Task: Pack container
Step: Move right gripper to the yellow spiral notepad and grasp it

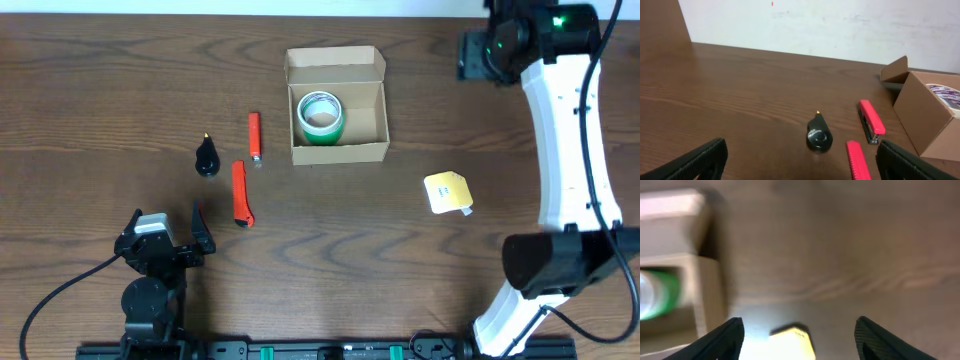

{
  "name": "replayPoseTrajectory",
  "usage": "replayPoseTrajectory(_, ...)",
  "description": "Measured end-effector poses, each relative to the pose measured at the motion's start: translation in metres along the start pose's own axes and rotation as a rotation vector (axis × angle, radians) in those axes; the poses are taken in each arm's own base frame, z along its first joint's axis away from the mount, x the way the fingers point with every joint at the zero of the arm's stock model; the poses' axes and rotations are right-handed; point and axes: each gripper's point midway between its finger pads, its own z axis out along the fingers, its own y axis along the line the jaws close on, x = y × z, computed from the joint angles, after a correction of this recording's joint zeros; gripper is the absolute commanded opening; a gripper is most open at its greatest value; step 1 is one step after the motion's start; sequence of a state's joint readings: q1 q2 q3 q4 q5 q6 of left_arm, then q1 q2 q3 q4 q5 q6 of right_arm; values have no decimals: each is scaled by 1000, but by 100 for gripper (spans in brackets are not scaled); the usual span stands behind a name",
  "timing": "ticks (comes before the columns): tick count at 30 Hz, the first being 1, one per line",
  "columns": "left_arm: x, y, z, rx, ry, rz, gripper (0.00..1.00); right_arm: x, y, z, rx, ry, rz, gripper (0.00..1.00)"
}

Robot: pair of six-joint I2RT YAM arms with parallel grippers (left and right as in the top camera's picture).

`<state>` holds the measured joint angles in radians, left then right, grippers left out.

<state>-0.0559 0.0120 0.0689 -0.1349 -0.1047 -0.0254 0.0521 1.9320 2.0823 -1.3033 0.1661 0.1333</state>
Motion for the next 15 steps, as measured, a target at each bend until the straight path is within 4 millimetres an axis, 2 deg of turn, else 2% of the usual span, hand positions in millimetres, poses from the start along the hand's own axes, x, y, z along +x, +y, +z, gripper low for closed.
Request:
replayPoseTrajectory(3, 0, 0, 0, 0, 0, 0, 95, 28, -3, 40, 3, 103, -18, 76)
replayPoseTrajectory(6, 0, 0, 0, 0, 0, 0, 95, 62, 5, 77, -16, 195, -67, 80)
replayPoseTrajectory(8, 0, 0, 0, 0, 0, 0, 95, 82, 8, 95, -24, 242, -97, 85)
replayPoseTrajectory(11, 0, 0, 0, 0, 0, 0, 95, 111, 10, 117, -36, 303, -140, 99)
replayPoseTrajectory(15, 0, 0, 0, 0, -1, 0, 95, 138, 8, 130, -40, 365, -184, 99)
